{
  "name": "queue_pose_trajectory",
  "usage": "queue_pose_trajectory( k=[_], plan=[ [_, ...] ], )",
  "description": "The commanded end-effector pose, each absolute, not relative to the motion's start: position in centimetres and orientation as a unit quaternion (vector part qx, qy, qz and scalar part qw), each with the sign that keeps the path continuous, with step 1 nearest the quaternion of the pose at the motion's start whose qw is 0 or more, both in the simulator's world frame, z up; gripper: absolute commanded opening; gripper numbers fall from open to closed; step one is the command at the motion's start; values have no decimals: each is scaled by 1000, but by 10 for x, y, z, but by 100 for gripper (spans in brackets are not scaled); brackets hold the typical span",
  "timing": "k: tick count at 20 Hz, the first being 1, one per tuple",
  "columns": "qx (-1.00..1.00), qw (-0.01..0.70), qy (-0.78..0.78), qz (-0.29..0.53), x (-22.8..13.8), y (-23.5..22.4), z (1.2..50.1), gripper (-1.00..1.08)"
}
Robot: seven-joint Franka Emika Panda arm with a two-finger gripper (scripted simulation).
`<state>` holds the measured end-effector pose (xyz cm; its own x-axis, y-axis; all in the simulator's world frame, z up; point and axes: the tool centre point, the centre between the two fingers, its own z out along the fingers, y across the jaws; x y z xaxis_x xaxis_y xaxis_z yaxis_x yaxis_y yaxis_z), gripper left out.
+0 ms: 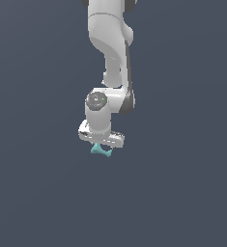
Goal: Pick up the object and move it to a goal position.
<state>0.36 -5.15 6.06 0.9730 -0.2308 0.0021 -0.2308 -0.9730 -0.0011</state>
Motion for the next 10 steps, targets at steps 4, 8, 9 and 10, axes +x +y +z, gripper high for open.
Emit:
queue_pose_trajectory(
  k=[4, 8, 9, 10],
  plan=[
    [-993, 0, 116, 0, 19, -71, 66, -100],
    [-993, 0, 117, 0, 24, -77, 67, -100],
    [-993, 0, 117, 0, 25, -78, 67, -100],
    [-993, 0, 117, 0, 25, -78, 67, -100]
  ],
)
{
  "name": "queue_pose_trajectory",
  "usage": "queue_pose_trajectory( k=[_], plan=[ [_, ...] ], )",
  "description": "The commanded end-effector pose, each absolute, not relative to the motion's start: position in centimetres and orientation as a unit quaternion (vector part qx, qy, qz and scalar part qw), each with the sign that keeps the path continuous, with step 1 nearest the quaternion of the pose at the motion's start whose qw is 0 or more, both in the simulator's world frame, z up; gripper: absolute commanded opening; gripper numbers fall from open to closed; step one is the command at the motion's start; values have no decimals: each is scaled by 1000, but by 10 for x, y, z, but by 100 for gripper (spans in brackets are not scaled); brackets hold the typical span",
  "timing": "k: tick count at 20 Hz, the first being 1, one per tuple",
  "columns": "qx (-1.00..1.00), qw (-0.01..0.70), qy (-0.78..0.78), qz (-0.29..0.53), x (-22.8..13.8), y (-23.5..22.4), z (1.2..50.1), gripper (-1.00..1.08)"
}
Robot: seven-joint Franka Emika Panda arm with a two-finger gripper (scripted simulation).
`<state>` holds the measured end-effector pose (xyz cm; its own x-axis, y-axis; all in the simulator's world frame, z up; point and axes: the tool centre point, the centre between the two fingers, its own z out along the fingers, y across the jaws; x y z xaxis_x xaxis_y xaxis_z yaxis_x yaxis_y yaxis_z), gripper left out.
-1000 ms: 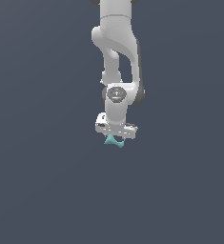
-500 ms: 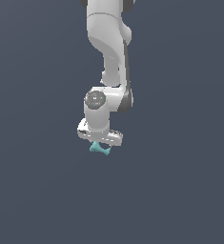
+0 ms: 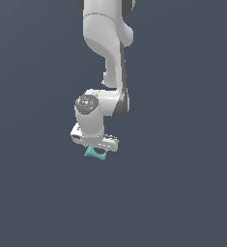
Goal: Pick up the object and move it to a goal position.
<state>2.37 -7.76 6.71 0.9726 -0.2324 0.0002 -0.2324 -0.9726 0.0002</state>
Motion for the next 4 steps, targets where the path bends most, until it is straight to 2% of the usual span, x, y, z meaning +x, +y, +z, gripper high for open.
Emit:
queue_pose_trajectory(
  k=[1, 4],
  plan=[
    [993, 0, -117, 0, 25, -78, 67, -100],
    [993, 0, -117, 0, 24, -77, 67, -100]
  ],
)
